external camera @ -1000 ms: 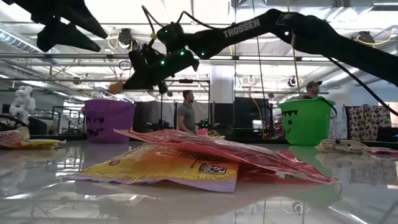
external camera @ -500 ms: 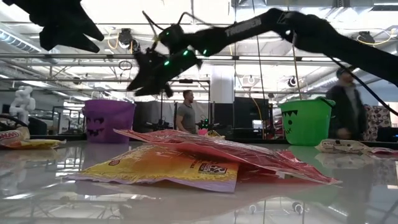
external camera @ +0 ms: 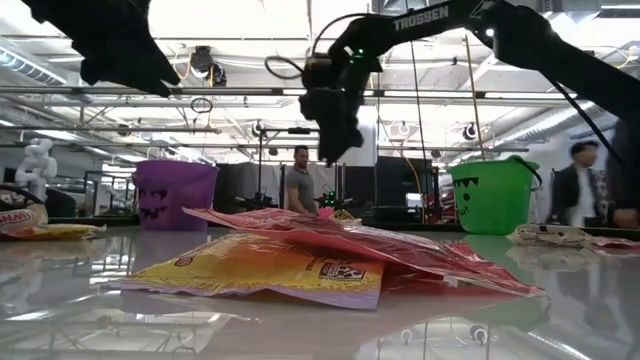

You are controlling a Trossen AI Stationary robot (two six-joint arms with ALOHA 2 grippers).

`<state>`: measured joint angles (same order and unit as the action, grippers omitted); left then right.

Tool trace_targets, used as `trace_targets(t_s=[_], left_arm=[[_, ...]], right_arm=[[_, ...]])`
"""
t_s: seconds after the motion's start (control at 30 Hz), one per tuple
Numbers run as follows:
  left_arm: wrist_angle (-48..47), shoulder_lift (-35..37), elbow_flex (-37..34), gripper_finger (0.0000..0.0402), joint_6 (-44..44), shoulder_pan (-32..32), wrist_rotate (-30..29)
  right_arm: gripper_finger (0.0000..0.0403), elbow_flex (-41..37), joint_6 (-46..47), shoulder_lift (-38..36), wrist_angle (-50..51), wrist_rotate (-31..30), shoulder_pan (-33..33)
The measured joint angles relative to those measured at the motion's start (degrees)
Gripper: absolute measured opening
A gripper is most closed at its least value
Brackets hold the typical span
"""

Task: Sort candy by brand, put in halloween buckets
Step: Put the yellow candy into the top violet bucket

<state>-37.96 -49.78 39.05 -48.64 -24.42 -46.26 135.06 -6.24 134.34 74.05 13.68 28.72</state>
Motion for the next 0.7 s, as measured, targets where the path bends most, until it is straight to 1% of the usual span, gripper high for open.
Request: trace_targets(t_s=[0.1, 0.2, 0.3, 0.5, 0.6, 0.7], left_arm=[[0.00, 0.00, 0.02, 0.0196, 0.10, 2.66, 2.67], [0.00, 0.00, 0.02, 0.0196, 1.42, 4.60, 6.51], [0.03, 0.00, 0.02, 0.0196, 2.54, 5.77, 8.62], [0.17, 0.00, 0.00, 0.0196, 2.51, 7.03, 9.18], [0.18, 0.00, 0.00, 0.0196, 2.49, 7.65, 9.24], [0.19, 0.00, 0.00, 0.0196, 2.49, 8.48, 9.86]], right_arm=[[0.0185, -0.11, 0.43, 0.26, 2.33, 0.18, 0.68], [0.0181, -0.11, 0.41, 0.26, 2.27, 0.34, 1.10], [0.0174, -0.20, 0.11, 0.30, 2.05, 0.19, 1.81], [0.0166, -6.90, -0.29, 0.66, -0.37, 0.26, 1.61], [0.0167, -10.81, -0.24, 0.63, -4.85, 0.21, 1.37], [0.0166, -13.39, 1.22, 0.66, -6.37, -0.50, 1.23]])
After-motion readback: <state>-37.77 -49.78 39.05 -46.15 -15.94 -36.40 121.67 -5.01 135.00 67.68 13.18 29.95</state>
